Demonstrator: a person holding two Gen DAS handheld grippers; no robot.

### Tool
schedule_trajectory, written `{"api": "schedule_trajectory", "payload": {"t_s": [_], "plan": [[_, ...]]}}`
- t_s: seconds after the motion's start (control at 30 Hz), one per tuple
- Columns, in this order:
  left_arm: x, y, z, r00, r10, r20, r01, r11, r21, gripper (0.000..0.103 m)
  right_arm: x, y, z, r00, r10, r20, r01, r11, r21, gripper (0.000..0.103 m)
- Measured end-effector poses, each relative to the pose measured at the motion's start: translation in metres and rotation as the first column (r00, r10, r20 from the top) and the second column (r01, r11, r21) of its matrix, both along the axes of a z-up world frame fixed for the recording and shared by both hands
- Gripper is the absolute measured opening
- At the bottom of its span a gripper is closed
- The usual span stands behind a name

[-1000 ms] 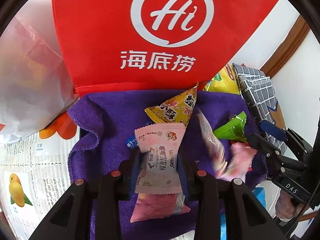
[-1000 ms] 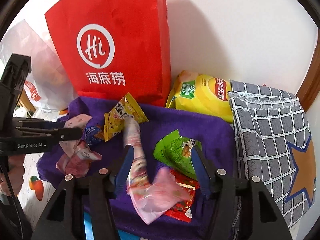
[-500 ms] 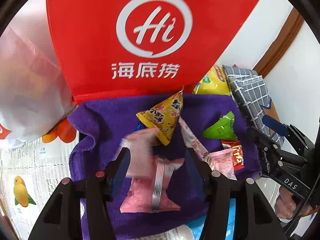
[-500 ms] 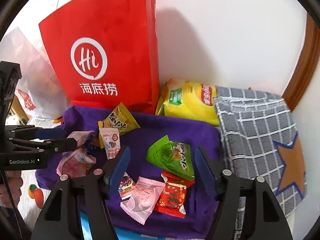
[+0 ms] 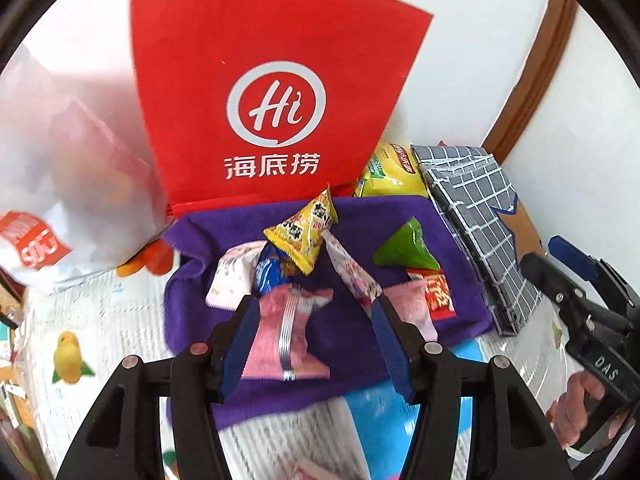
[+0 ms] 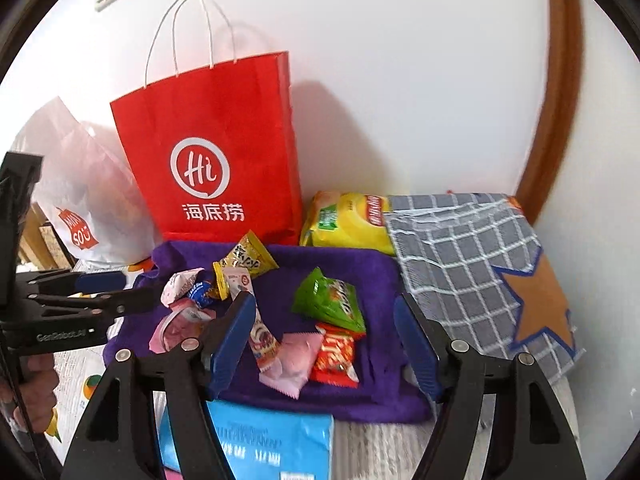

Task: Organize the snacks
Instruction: 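Move both open tools back from the towel to the remaining snacks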

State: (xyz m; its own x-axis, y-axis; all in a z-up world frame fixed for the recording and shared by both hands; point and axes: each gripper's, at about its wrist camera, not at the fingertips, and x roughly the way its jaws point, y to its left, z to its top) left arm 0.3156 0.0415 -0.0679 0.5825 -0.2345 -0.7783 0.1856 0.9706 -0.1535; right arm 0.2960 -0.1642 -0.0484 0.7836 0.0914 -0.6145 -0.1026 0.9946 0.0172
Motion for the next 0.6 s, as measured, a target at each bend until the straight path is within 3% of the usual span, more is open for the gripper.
{"api": "schedule_trajectory", "payload": {"t_s": [0.17, 0.6], "plan": [[-0.039, 0.002, 0.011, 1.000, 0.018, 0.020, -0.018, 1.000, 0.006, 0.056, -0.038, -0.004, 0.009, 0.999, -0.042, 0.020, 0.042, 0.999, 0.009, 0.071], [-0.119, 0.012, 0.018, 0.997, 0.070, 0.025, -0.070, 0.997, 0.027, 0.063, -0.121, 0.007, 0.003, 1.000, 0.027, -0.010, -0.026, 0.998, 0.057, 0.071]]}}
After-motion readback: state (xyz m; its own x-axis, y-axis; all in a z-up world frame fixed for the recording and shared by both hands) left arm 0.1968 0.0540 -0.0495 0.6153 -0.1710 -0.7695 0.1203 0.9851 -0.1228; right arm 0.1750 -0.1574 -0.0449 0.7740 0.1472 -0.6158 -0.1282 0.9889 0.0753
